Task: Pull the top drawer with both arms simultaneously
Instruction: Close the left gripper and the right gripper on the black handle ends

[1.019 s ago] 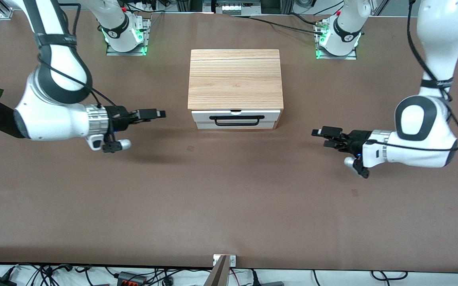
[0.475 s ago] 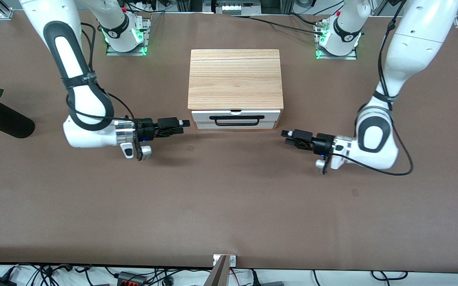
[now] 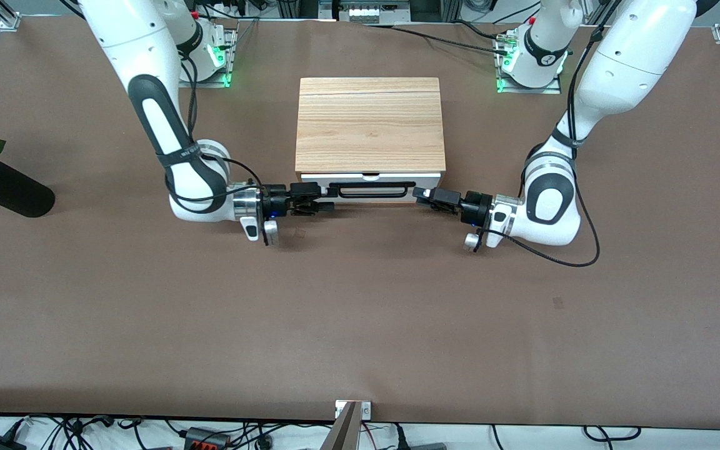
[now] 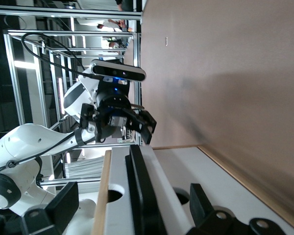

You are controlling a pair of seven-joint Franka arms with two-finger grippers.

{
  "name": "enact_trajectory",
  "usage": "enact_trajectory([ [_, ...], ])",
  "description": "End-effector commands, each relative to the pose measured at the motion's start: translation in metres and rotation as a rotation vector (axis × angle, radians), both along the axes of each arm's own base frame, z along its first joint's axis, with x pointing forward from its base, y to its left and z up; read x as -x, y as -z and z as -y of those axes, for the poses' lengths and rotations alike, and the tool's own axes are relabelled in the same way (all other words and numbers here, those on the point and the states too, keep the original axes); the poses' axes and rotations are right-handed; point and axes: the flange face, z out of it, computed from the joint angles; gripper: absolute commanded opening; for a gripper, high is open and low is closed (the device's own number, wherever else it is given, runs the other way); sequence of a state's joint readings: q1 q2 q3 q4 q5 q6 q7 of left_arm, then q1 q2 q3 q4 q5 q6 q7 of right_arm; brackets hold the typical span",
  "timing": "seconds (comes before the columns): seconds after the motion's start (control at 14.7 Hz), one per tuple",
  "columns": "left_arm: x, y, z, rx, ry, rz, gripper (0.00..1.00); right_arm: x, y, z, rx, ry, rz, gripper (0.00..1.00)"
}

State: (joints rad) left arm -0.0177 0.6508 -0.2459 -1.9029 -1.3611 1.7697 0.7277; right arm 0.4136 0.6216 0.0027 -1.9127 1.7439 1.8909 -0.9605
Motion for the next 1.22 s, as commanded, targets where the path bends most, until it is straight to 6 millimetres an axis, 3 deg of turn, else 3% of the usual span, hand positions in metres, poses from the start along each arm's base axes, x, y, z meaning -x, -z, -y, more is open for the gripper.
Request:
enact_trajectory([
  [0.0,0.007,-0.006,0.0,0.005,-0.023,0.015,0.78,0.006,0.0,-0.009,-0.012,0.008,0.03,0.88],
  [0.14,0.011,-0.004,0.002,0.013,-0.031,0.004,0.66,0.01,0.001,-0.015,-0.013,-0.004,0.027,0.66],
  [0.27,0.016,-0.005,0.013,0.043,-0.047,-0.015,0.63,0.015,0.004,-0.022,-0.014,-0.019,0.022,0.52],
  [0.54,0.024,0.0,0.029,0.07,-0.074,-0.014,0.58,0.018,0.007,-0.022,-0.013,-0.023,0.015,0.47],
  [0.88,0.029,0.005,0.034,0.053,-0.071,0.017,0.35,0.015,0.006,-0.019,-0.012,-0.018,0.024,0.25],
  [1.15,0.028,0.005,0.035,0.055,-0.07,0.023,0.19,0.012,0.005,-0.016,-0.015,-0.011,0.027,0.14],
])
